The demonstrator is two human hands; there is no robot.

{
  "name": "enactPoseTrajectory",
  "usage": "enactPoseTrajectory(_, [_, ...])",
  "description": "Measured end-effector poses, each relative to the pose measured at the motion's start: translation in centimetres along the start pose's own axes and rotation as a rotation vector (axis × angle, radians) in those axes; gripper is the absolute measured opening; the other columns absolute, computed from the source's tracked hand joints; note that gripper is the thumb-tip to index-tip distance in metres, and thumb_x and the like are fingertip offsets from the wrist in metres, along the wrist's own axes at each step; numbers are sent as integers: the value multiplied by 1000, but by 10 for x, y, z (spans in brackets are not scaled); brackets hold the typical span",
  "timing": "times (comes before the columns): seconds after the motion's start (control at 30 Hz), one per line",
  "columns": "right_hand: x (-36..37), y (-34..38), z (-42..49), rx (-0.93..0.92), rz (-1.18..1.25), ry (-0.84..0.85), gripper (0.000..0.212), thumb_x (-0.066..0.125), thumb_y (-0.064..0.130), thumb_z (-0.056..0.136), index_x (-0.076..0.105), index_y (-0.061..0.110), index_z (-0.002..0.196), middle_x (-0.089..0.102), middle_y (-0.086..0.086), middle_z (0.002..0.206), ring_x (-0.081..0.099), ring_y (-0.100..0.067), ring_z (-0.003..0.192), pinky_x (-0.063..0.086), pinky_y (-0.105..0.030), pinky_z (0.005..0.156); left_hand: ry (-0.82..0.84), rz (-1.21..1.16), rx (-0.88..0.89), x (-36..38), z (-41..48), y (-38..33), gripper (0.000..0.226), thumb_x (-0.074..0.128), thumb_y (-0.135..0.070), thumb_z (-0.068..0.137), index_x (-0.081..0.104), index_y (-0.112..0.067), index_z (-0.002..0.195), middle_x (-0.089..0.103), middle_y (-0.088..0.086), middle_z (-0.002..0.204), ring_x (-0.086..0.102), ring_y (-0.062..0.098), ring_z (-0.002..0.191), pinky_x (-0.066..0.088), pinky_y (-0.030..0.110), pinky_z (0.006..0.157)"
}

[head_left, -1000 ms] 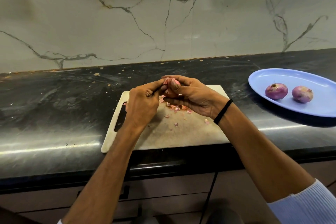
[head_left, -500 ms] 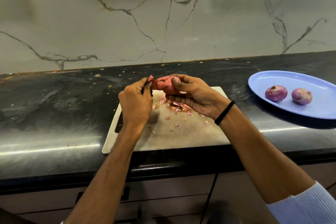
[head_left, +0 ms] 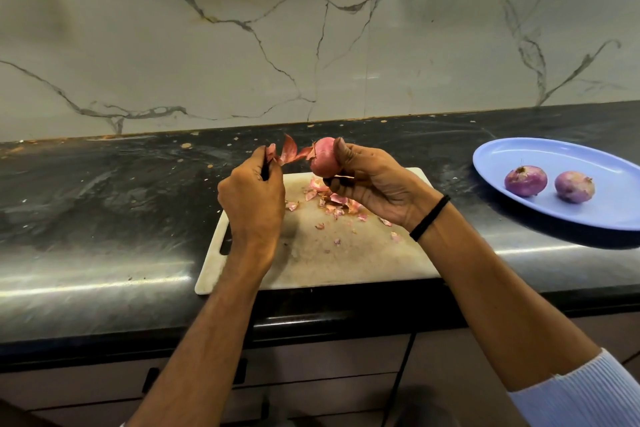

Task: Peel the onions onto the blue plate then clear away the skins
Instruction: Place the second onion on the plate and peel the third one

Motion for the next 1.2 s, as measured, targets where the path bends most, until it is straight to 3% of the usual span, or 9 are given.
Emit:
enactPoseTrajectory(0.07, [-1, 1, 0, 3, 2, -16, 49, 66, 38, 78, 67, 5, 114, 70, -11, 98, 64, -17, 81, 57, -27, 77, 38, 12, 3, 3, -1, 1, 31, 60, -31, 100, 70, -14, 123, 63, -10, 70, 55, 5, 55, 39, 4, 64])
enactPoseTrajectory(0.17, [-2, 2, 1, 4, 23, -27, 49, 65, 39, 80, 66, 4, 114, 68, -12, 98, 63, -15, 79, 57, -27, 76, 46, -11, 56, 7, -3, 1, 44, 62, -27, 96, 57, -13, 138, 73, 2, 93, 61, 13, 88, 48, 28, 88])
enactPoseTrajectory(0.27, [-2, 2, 1, -7, 13, -22, 49, 65, 39, 81, 67, 4, 115, 69, -10, 97, 62, -15, 80, 56, -26, 77, 53, -23, 154, 10, -3, -4, 48, 60, -31, 96, 55, -10, 139, 68, 8, 122, 41, 12, 118, 34, 29, 99])
enactPoseTrajectory(0.4, [-1, 1, 2, -11, 2, -29, 61, 68, 36, 78, 61, 1, 128, 64, -14, 109, 62, -17, 85, 56, -25, 75, 222, -146, 232, 16, -6, -7, 54, 51, -41, 96, 48, -19, 145, 53, 10, 141, 39, 21, 131, 42, 32, 104])
enactPoseTrajectory(0.5, [-3, 0, 3, -21, 20, -23, 54, 70, 32, 80, 62, 3, 124, 65, -14, 109, 62, -19, 89, 55, -24, 74, 304, -231, 298, 17, -8, -10, 48, 59, -30, 97, 53, -14, 142, 57, 9, 135, 54, 17, 123, 43, 12, 101])
enactPoseTrajectory(0.67, [-3, 1, 2, -58, 46, -8, 45, 69, 27, 78, 65, 6, 117, 68, -9, 99, 60, -17, 85, 52, -22, 70, 322, -377, 208, 14, -6, -9, 44, 66, -28, 92, 62, -14, 133, 67, 2, 121, 65, 12, 110, 55, 26, 92])
enactPoseTrajectory(0.83, [-1, -1, 3, -43, 80, 3, 59, 71, 27, 77, 59, -2, 127, 64, -21, 118, 67, -32, 103, 60, -38, 81, 281, -541, 57, 8, -7, -10, 31, 71, -16, 87, 70, -9, 118, 72, 2, 105, 72, 11, 95, 60, 25, 79])
enactPoseTrajectory(0.93, [-1, -2, 3, -41, 126, 32, 56, 70, 23, 77, 58, -4, 125, 63, -23, 117, 67, -33, 103, 61, -39, 82, 294, -569, -11, 9, -7, -9, 22, 70, -6, 89, 74, -9, 111, 75, 5, 97, 74, 16, 87, 61, 29, 76])
enactPoseTrajectory(1.2, [0, -2, 3, -23, 69, 64, 36, 68, 22, 82, 67, 4, 114, 66, -18, 114, 68, -28, 101, 61, -34, 80, 290, -592, -165, 9, -9, -16, 24, 68, -2, 90, 71, -23, 102, 72, -12, 82, 72, 3, 71, 56, 15, 64])
Point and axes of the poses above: each hand's wrist, its own z-axis towards the middle knuckle, its own x-axis out of the palm, y = z × x, the point moved 3 cm from there along z, towards the middle knuckle
